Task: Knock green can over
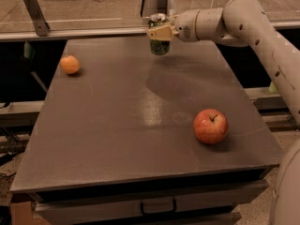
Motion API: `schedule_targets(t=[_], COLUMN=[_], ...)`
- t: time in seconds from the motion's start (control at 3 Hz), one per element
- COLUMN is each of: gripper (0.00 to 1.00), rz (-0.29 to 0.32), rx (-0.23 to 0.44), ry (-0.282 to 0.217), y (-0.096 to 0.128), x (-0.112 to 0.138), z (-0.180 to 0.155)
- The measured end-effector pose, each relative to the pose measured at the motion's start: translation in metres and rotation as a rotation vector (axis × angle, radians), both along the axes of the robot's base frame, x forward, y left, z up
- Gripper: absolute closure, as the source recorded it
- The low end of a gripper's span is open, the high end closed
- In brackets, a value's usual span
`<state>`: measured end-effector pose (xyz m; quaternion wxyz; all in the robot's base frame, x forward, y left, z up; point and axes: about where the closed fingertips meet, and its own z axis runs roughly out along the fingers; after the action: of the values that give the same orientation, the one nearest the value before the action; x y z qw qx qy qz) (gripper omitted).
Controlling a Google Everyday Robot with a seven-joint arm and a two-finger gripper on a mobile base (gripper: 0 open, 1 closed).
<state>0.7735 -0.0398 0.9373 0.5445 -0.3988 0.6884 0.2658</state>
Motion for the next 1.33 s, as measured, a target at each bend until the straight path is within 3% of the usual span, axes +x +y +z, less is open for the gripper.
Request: schedule_targets(t=[0.33, 0.67, 1.33], gripper=[1.0, 1.0, 1.0], rz=[0.069, 0.144, 0.286], rx=[-0.123, -0.29, -0.634], ry=[-0.037, -0.011, 0.114], y=[-0.013, -0.022, -0.039], x=[-0.019, -0.04, -0.083], z=[0.022, 0.021, -0.018])
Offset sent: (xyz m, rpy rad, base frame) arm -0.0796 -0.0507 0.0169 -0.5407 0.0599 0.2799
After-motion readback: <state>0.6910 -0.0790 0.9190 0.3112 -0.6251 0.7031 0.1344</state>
